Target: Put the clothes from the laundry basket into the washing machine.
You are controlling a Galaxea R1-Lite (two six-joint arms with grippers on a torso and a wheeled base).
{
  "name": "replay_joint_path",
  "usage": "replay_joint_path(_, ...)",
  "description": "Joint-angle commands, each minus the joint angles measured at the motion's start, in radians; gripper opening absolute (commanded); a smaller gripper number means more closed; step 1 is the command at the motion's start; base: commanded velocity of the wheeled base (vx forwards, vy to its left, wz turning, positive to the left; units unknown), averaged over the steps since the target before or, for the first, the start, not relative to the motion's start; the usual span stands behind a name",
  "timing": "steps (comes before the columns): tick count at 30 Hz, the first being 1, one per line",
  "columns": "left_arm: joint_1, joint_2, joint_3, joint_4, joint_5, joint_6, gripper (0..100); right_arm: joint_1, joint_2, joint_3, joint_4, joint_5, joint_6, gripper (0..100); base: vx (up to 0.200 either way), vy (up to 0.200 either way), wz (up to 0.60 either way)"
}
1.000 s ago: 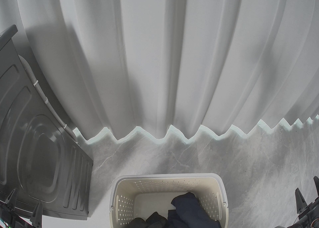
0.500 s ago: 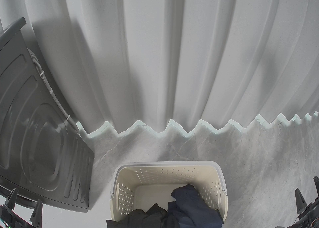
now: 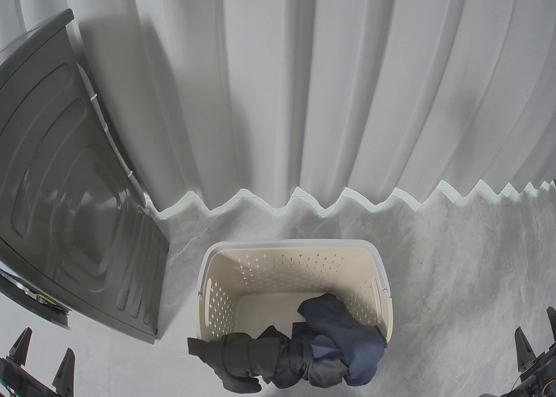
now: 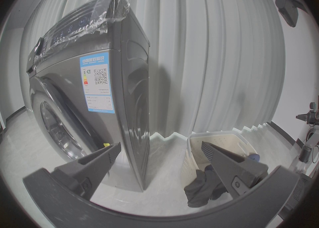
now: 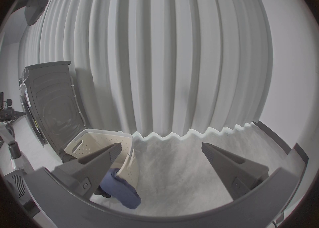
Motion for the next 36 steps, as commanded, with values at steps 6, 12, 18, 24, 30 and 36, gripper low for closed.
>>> replay_joint_path(6,0.001,-0.018,0.015,0.0,0.0,-0.001,100,0.001,-0.016,0.016,0.0,0.0,0.0,100,-0.2,0.0,0.0)
replay_joint_path(12,0.001,-0.018,0.015,0.0,0.0,-0.001,100,0.001,-0.016,0.016,0.0,0.0,0.0,100,-0.2,0.0,0.0)
replay_joint_path(18,0.001,-0.018,0.015,0.0,0.0,-0.001,100,0.001,-0.016,0.016,0.0,0.0,0.0,100,-0.2,0.0,0.0)
replay_joint_path(24,0.001,-0.018,0.015,0.0,0.0,-0.001,100,0.001,-0.016,0.016,0.001,0.0,0.0,100,-0.2,0.0,0.0)
replay_joint_path(30,0.001,-0.018,0.015,0.0,0.0,-0.001,100,0.001,-0.016,0.016,0.0,0.0,0.0,100,-0.2,0.0,0.0)
replay_joint_path(36,0.001,-0.018,0.015,0.0,0.0,-0.001,100,0.001,-0.016,0.016,0.001,0.0,0.0,100,0.0,0.0,0.0)
